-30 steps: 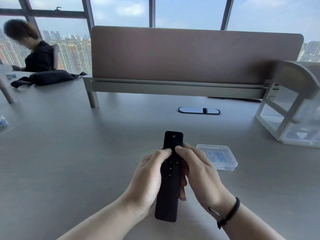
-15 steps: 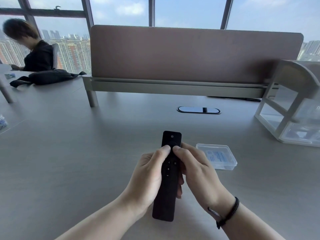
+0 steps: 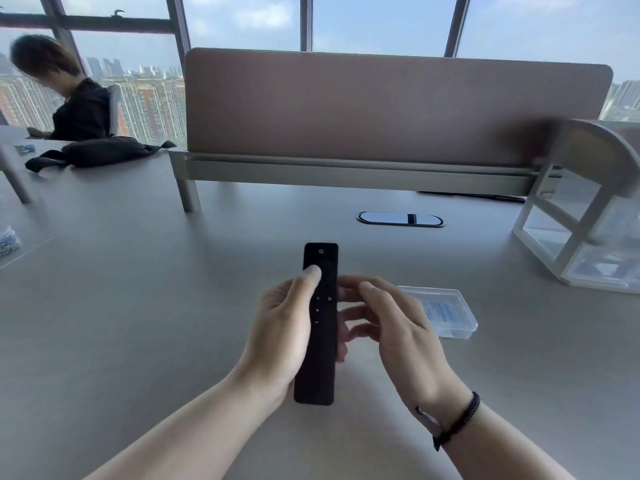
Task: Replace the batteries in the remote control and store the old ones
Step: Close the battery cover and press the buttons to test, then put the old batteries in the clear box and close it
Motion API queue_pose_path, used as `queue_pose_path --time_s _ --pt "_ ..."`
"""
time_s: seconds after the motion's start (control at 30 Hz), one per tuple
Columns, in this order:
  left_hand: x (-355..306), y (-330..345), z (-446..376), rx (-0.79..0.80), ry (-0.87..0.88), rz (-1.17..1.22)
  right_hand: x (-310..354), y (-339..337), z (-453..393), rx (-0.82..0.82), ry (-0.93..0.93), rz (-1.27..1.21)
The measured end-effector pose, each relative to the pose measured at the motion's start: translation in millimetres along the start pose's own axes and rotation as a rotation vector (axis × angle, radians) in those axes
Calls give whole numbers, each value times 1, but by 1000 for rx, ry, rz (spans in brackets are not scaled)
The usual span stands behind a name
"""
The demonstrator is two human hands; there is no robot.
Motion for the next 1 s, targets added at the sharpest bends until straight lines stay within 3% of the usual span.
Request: queue_pose_path --time_s 0.13,0.33,0.53,0.7,0.87,1.0 --pt "-1 -43 -23 -243 11 -9 -8 -31 -8 -265 -17 65" --pt "11 -84 -50 -292 -12 -621 -9 -37 -9 -341 -22 231" --pt "14 -81 -55 -182 9 -1091 -6 -33 -7 -343 -27 395" --pt "15 -80 -54 -128 14 -1322 -9 -31 -9 -322 -25 442" --pt "-18 -38 -32 -146 377 -1439 -6 -34 -10 -341 -89 481" --pt "5 15 -7 137 448 -1507 5 -44 -8 -466 -186 643"
Point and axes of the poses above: each hand's wrist, its own z-axis away from the middle knuckle, its own y-axis out of the palm, x = y × z, the point moved 9 cm from there along -z, towards the middle knuckle, and after that the axes turned 5 degrees about y, right-handed, at the moved point
